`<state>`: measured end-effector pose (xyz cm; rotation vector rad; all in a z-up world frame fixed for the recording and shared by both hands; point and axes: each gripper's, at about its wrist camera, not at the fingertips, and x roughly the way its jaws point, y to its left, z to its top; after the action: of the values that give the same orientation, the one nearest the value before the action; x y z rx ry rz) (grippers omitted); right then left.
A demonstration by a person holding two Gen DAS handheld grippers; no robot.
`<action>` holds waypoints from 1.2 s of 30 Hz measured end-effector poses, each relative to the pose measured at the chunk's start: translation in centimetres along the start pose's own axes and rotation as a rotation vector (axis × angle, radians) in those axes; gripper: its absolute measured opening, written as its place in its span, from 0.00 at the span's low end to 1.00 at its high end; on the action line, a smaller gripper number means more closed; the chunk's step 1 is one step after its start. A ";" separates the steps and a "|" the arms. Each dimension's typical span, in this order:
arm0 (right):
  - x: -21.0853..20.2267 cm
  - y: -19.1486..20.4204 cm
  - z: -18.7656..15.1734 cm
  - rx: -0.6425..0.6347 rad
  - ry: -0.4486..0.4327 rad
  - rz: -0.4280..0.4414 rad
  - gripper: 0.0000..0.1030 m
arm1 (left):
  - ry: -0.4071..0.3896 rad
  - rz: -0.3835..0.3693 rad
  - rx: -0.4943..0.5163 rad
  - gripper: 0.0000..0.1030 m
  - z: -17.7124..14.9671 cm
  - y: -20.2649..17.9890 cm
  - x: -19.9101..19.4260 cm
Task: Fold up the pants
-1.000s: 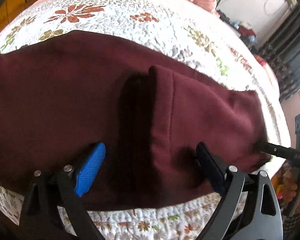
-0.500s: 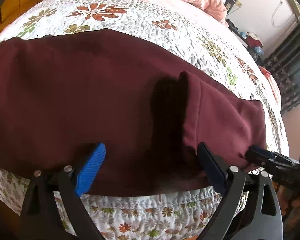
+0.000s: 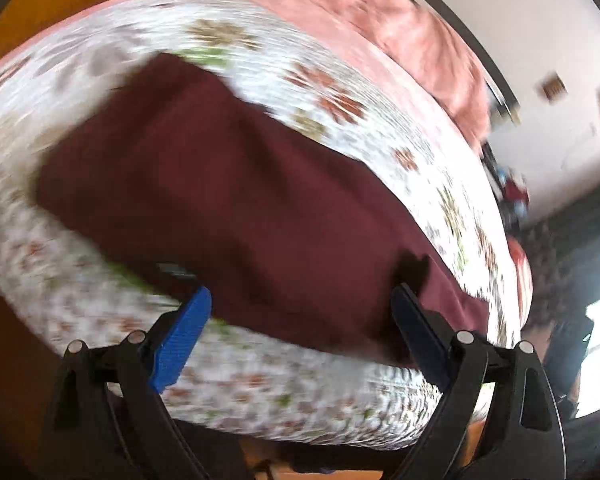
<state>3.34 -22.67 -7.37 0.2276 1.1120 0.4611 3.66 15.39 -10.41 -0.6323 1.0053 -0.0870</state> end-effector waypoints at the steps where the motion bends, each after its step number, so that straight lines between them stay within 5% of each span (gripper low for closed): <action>1: 0.2 0.4 -0.1 -0.002 0.005 -0.001 0.53 | -0.005 0.001 -0.043 0.88 0.5 1.5 -0.6; 8: 1.7 -0.4 0.0 0.044 0.027 -0.028 0.53 | 0.010 -0.103 -0.345 0.87 2.2 9.7 -0.6; 13: 2.0 -1.5 -0.3 0.067 0.035 -0.033 0.53 | 0.035 -0.215 -0.469 0.78 2.6 11.8 1.7; 22: 2.9 -2.1 -0.5 0.073 0.043 -0.030 0.53 | 0.019 -0.274 -0.552 0.79 3.4 13.1 4.2; 27: 3.2 -2.4 -0.5 0.074 0.043 -0.024 0.52 | -0.055 -0.501 -0.498 0.72 4.2 12.1 4.0; 31: 3.5 -2.5 -0.3 0.076 0.046 -0.024 0.52 | 0.001 -0.300 -0.448 0.71 4.4 11.3 6.3; 35: 3.7 -2.5 -0.4 0.063 0.046 -0.027 0.53 | -0.033 -0.294 -0.441 0.72 4.9 10.0 6.4; 36: 3.7 -2.5 -0.4 0.060 0.046 -0.025 0.53 | -0.045 -0.334 -0.437 0.59 5.0 9.5 6.2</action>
<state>4.98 -23.19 -11.53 0.2566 1.1738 0.4126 9.05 23.28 -18.30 -1.1957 0.8722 -0.1476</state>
